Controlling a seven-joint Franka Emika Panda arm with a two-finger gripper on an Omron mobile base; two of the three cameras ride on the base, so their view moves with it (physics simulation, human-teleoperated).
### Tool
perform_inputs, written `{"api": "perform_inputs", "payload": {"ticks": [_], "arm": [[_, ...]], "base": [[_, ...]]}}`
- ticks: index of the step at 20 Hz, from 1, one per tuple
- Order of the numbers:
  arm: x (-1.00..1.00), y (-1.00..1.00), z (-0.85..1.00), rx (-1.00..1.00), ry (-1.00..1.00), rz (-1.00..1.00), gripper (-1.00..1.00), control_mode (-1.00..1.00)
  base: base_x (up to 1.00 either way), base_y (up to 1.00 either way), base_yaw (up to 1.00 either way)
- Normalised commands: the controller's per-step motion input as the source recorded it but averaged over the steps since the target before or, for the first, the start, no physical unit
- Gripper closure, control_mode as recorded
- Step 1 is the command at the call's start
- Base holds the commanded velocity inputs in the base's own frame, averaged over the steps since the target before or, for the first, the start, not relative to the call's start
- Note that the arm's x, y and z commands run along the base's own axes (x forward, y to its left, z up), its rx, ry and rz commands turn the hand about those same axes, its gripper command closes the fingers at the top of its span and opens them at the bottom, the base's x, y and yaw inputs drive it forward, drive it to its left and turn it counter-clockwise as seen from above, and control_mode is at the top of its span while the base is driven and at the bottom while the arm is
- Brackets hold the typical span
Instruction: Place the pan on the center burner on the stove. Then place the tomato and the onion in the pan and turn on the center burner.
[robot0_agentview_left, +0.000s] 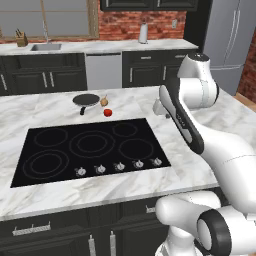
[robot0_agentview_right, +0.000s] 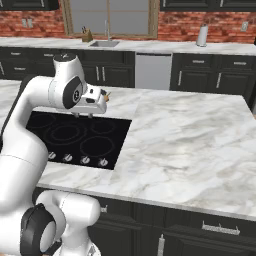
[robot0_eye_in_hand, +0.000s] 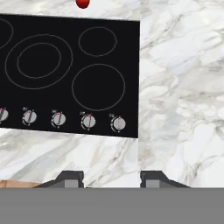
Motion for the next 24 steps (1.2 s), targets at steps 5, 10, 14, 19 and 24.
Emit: {"api": "perform_inputs", "payload": {"ticks": [5,10,14,19,24], "arm": [[0.00,0.00,0.00,0.00,0.00,0.00,-1.00,-1.00],[0.00,0.00,0.00,0.00,0.00,0.00,-1.00,-1.00],[-0.12,0.06,0.00,0.00,-0.15,0.00,-1.00,-1.00],[-0.19,0.16,0.00,0.00,-0.13,0.00,-1.00,-1.00],[-0.09,0.25,0.02,0.00,-0.07,-0.01,-1.00,-1.00]], "base": [[0.00,0.00,0.00],[0.00,0.00,0.00],[0.00,0.00,0.00],[0.00,0.00,0.00],[0.00,0.00,0.00]]}}
